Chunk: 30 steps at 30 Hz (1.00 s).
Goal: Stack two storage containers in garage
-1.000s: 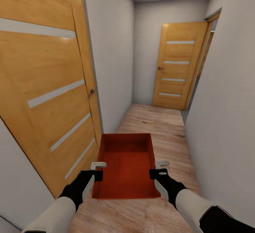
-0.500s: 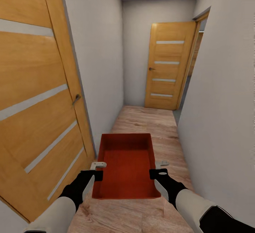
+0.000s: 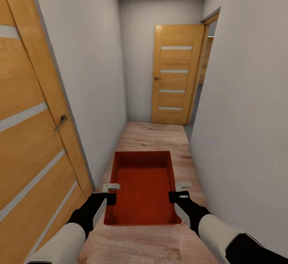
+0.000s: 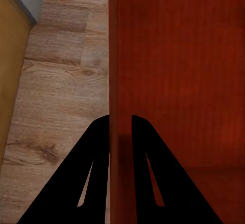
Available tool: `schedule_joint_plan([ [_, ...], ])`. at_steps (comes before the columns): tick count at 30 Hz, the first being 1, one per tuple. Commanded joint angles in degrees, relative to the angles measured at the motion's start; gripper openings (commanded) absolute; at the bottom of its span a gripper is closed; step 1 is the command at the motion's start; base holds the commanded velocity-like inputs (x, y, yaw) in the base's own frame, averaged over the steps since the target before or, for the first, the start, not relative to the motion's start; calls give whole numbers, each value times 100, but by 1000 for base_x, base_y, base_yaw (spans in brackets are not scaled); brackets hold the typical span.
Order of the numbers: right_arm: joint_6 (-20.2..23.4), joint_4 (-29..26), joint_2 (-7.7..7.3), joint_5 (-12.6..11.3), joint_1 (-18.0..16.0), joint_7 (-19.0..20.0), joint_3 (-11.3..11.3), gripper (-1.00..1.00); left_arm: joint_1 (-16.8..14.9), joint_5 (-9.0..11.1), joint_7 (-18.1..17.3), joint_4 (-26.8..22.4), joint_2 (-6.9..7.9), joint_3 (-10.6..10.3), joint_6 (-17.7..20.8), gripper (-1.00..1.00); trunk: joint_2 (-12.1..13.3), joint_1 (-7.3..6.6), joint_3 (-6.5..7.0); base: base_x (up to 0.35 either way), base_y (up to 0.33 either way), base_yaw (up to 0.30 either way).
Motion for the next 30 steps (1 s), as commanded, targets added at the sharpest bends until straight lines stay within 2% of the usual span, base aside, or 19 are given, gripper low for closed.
schedule_joint_plan([
  [1,36,5,2,-142,-3,-40,67,-100,-5,-185,53,-22,-7,22,-319,-100,-13,7,-13,322,0,-31],
  [30,36,2,2,-142,-3,-36,67,-100,-5,-185,53,-22,-5,22,-301,-100,-13,7,-13,322,0,-3],
])
